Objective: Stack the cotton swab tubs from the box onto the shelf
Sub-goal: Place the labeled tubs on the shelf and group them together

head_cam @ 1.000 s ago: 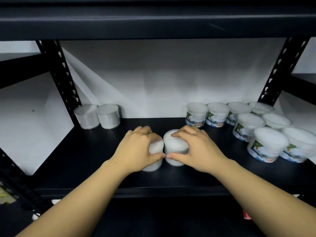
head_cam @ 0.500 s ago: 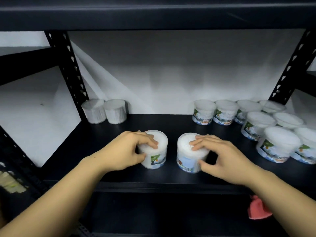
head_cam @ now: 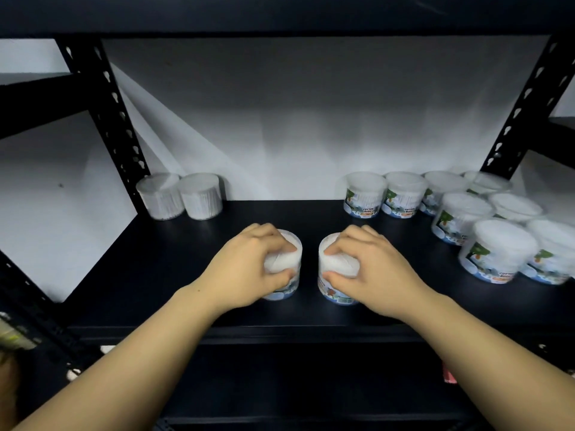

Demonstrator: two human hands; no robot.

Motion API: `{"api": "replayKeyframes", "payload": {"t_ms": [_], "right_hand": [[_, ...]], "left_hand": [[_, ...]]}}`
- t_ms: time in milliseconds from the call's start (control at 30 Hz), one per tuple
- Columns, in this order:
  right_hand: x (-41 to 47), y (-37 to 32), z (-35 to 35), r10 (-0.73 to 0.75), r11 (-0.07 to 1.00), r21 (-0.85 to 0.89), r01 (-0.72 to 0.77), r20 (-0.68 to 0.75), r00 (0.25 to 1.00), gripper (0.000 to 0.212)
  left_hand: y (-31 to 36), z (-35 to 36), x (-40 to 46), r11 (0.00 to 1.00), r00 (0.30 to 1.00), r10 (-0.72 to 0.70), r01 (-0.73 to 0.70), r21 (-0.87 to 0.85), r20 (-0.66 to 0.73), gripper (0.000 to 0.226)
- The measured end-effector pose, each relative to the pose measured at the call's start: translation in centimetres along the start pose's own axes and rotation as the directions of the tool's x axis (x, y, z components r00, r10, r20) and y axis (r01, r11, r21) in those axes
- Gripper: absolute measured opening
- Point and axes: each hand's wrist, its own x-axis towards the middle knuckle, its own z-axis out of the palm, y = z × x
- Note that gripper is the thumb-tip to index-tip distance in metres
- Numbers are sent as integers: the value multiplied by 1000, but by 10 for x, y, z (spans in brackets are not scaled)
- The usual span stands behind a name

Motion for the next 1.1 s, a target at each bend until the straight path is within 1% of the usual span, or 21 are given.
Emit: {"api": "replayKeyframes", "payload": {"t_ms": [67,133,200,267,333,433,500,567,700,800,933,1100], "right_hand": [[-8,7,-5,-31,993,117,30,7,999,25],[-17,16,-8,-70,973,220,72,-15,997,26],[-24,24,-10,-80,957,275,86,-31,996,29],[-27,30,-12,-63,955,288,68,-26,998,32],[-25,30,-16,-41,963,263,50,-39,998,33],[-16,19,-16,-14,991,134,26,-93,996,40],[-8,12,-12,9,999,38,-7,-65,998,45],[-4,10,-8,19,1000,-5,-19,-26,999,44],[-6,16,-11,21,997,81,-19,-19,1000,35],[-12,25,-17,18,990,142,-18,-4,1000,31],[-12,38,-27,20,995,100,-23,38,999,33],[-6,64,-49,79,997,13,-81,109,991,39]], "left_hand": [[-3,-2,-3,995,1000,13,-11,-96,22,41],[-6,-3,-5,982,998,43,-36,-183,39,40],[-9,-5,-6,973,997,59,-45,-225,56,42],[-9,-6,-5,972,996,61,-44,-232,70,42],[-5,-6,-2,979,998,60,-53,-198,28,41],[2,-2,3,995,998,43,-47,-83,-43,42],[5,1,7,999,999,18,-19,-38,-38,42],[5,4,9,998,999,19,-20,-54,-27,38],[4,9,12,990,999,52,-54,-128,-14,32],[6,13,17,988,998,60,-59,-143,1,32],[11,17,31,990,997,67,-62,-128,37,33],[24,29,62,992,990,94,-85,-94,105,35]]}}
